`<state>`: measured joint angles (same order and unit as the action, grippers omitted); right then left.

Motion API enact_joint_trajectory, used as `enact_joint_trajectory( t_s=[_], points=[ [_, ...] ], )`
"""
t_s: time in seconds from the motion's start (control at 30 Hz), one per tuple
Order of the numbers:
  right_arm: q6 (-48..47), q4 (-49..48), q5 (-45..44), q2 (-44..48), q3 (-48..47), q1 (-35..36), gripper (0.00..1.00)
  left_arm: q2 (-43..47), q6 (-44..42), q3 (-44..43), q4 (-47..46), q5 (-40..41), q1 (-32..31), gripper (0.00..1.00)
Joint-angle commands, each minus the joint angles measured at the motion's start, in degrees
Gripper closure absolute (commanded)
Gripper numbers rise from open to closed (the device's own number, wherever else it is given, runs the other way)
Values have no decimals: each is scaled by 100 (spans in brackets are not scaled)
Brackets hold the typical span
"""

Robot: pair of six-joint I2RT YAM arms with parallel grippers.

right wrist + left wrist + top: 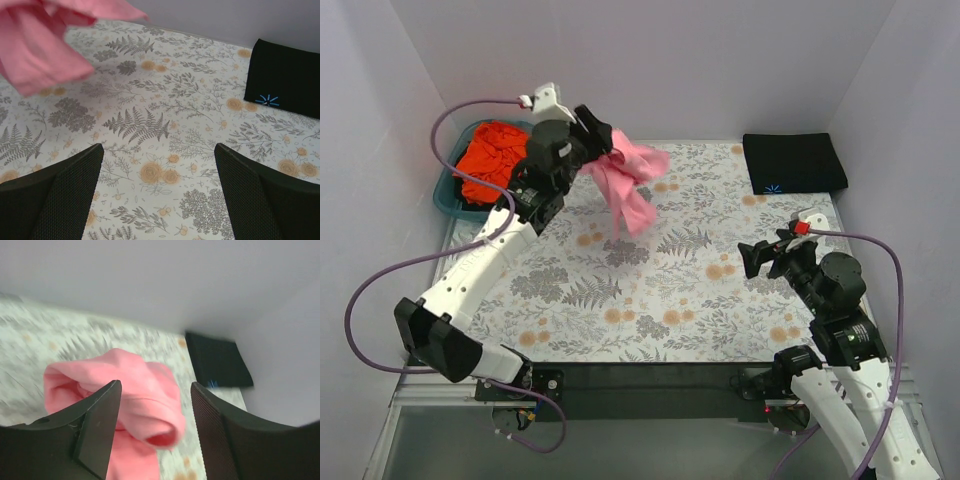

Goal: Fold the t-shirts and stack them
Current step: Move the tshirt to the center of the board, then flatten the tshirt out

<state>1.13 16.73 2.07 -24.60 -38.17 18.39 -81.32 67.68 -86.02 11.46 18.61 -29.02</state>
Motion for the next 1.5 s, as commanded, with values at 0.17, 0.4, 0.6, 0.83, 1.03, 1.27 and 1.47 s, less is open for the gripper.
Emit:
enact_joint_trajectory(
  t_s=[0.17,0.4,0.6,0.83,1.03,1.27,1.47],
  points=[
    [256,356,575,-843,-480,24,2,151,965,1718,356,-1237,-799,30],
    [590,963,1207,-2346,-727,24,2,415,1028,3230,611,-1781,-956,30],
    [836,1008,1422,-3691,-656,873,9,205,1151,3978,577,-2011,-1404,29],
    [889,420,-179,-5036,-823,2282,13,-630,1028,3795,278,-1457,-1739,32],
    [714,-143,-698,-5625,-788,2652,19,-1131,1010,3662,207,-1246,-1792,45],
    [529,-810,-848,-5854,-727,3030,23,-948,1177,3890,181,-974,-1801,94],
    [450,-1031,-830,-6328,-832,3153,25,-526,1344,4189,233,-789,-1801,100]
  ],
)
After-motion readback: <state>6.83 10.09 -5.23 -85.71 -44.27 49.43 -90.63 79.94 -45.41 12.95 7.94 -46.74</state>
